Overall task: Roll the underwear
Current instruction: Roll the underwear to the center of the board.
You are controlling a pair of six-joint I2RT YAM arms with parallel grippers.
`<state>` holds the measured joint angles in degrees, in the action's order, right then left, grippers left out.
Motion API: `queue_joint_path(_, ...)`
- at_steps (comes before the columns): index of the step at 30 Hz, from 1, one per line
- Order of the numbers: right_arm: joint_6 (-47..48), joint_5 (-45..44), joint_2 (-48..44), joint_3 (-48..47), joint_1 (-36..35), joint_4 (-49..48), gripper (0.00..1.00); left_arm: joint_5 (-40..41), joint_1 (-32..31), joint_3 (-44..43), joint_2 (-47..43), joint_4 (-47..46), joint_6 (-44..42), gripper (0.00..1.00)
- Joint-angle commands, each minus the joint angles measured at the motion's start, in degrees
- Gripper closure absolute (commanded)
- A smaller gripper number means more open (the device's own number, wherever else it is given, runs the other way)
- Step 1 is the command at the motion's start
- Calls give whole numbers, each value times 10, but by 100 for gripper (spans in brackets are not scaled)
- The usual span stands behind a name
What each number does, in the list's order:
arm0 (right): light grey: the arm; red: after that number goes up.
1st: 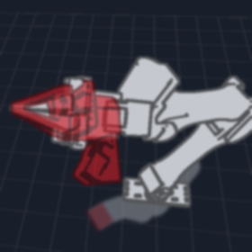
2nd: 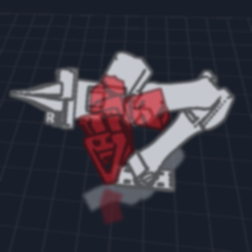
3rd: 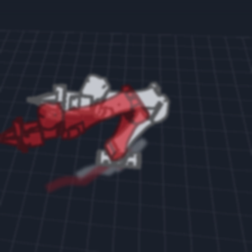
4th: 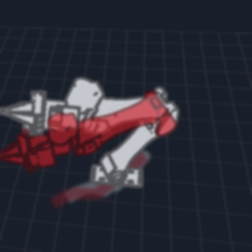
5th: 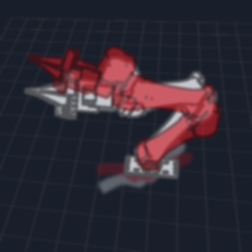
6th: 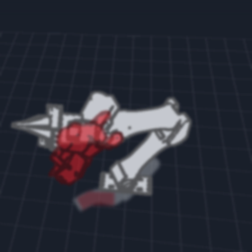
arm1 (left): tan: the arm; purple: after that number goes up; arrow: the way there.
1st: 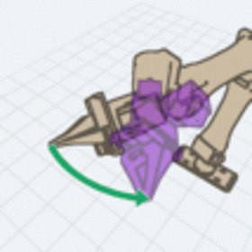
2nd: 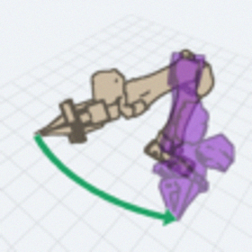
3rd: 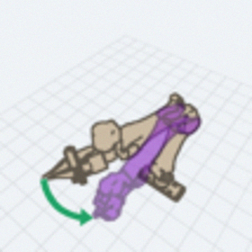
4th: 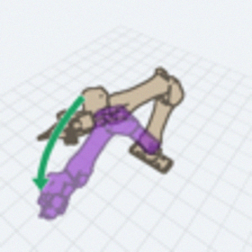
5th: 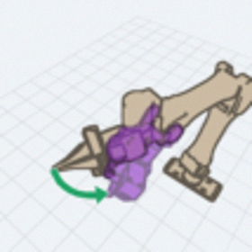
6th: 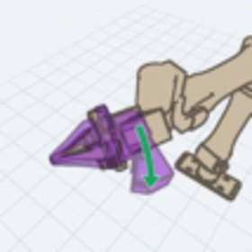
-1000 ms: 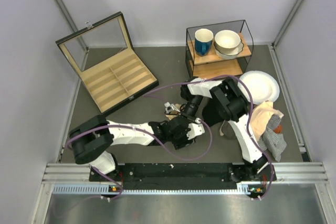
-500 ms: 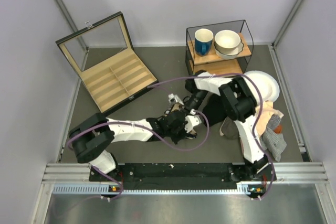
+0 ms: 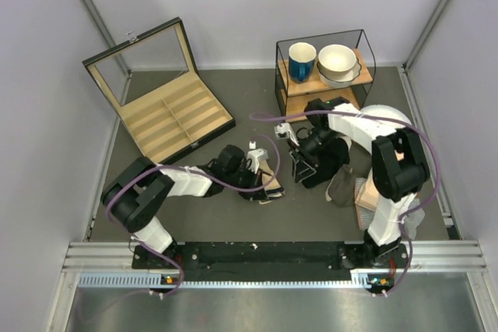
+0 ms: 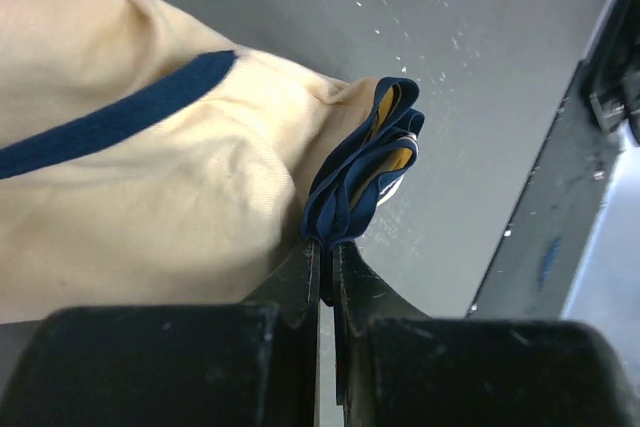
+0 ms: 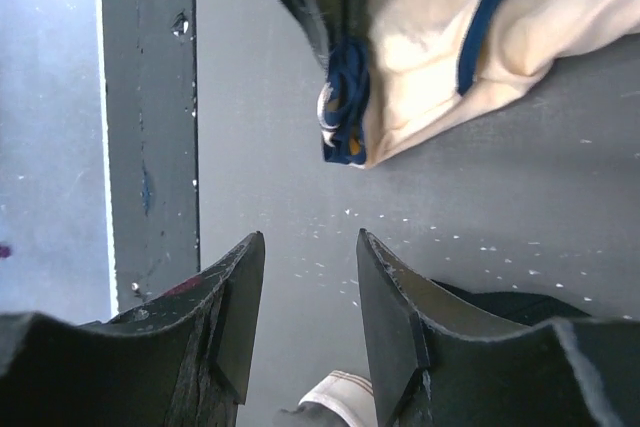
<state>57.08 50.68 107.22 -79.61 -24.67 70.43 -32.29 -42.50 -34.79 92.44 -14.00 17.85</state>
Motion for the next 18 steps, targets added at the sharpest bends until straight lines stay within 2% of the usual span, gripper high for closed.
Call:
queue_joint_path(1,82,41,-96,73,-3,-77,57,-54,50,25,56,-35,91,100)
queue_joint_path(5,160,43,-173,152,-34,-154,55,-63,81,36,78,-59,131,100)
queue_joint_path(7,160,17,-216,196,-78,-205,52,-60,90,44,85,-67,153,100)
queue_joint_path(10,121,-77,-259,258,-160,-341,46,-51,101,46,92,-66,173,100)
queue_joint_path(11,117,-128,-263,269,-181,-399,44,-47,103,50,93,-72,179,100)
queue_joint_path(12,115,-152,-262,274,-213,-417,43,-45,104,53,93,-77,183,100)
queue_joint_path(14,108,-207,-240,274,-237,-437,44,-44,106,60,94,-95,199,100)
queue_joint_path(18,119,-255,-209,280,-267,-464,43,-40,108,63,101,-109,209,100)
